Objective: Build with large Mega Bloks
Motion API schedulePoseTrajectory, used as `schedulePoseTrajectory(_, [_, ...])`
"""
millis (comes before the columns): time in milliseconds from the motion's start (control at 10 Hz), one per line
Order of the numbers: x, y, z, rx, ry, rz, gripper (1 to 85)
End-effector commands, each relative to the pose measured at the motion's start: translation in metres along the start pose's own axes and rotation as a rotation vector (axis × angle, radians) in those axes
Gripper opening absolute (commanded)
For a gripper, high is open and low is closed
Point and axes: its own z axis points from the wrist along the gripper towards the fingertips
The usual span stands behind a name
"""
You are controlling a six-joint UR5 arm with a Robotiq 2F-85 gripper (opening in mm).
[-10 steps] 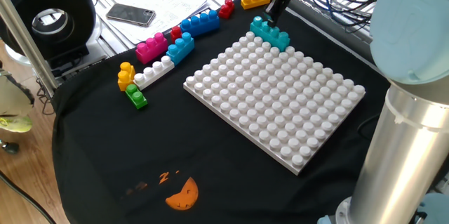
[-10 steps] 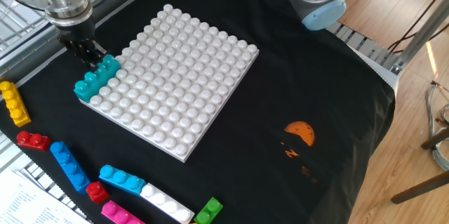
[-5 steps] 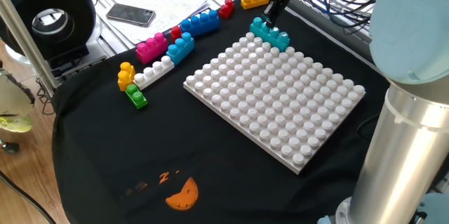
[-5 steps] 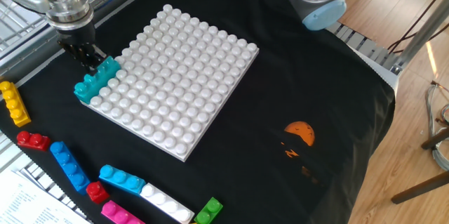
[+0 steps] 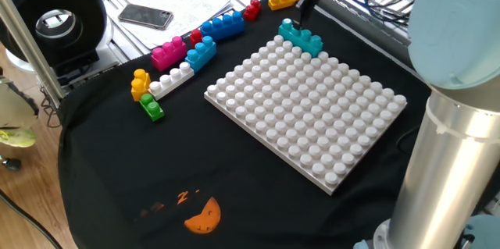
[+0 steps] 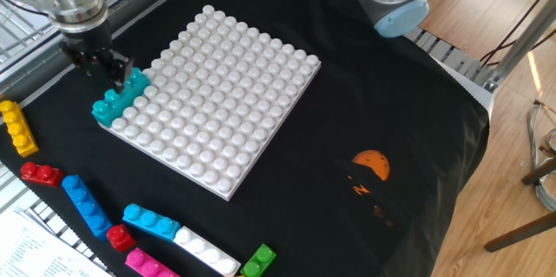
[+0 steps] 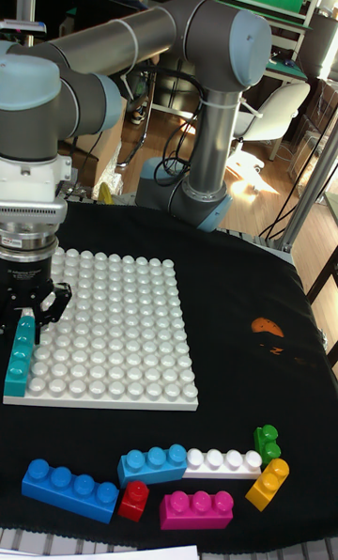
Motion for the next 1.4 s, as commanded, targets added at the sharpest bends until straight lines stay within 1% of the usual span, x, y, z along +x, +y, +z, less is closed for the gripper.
schedulePoseTrajectory(0, [-0.036,0.010,-0.008,-0.012,-0.022,-0.189,43.7])
schedulePoseTrajectory(100, [-0.052,0.015,-0.011,-0.022,-0.027,-0.244,43.7])
schedulePoseTrajectory(200, [-0.062,0.016,-0.013,-0.014,-0.020,-0.308,43.7])
schedulePoseTrajectory(300, [-0.072,0.020,-0.012,-0.006,-0.019,-0.349,44.3])
schedulePoseTrajectory(500, [-0.091,0.024,-0.003,0.006,-0.023,-0.352,44.3])
schedulePoseTrajectory(600, [-0.100,0.018,0.002,0.013,-0.021,-0.374,44.3])
schedulePoseTrajectory(700, [-0.112,0.008,0.007,0.021,-0.017,-0.424,47.0])
schedulePoseTrajectory(800, [-0.120,0.004,0.011,0.021,-0.014,-0.427,49.0])
schedulePoseTrajectory(900, [-0.117,0.001,0.011,0.032,-0.003,-0.386,45.3])
schedulePoseTrajectory(1000, [-0.117,-0.013,0.010,0.084,0.009,-0.358,41.7])
schedulePoseTrajectory(1100, [-0.121,-0.011,0.010,0.077,-0.011,-0.312,37.0])
schedulePoseTrajectory(1200, [-0.129,0.003,0.011,0.031,-0.049,-0.294,39.3])
schedulePoseTrajectory(1300, [-0.125,0.003,0.011,0.005,-0.061,-0.395,47.7])
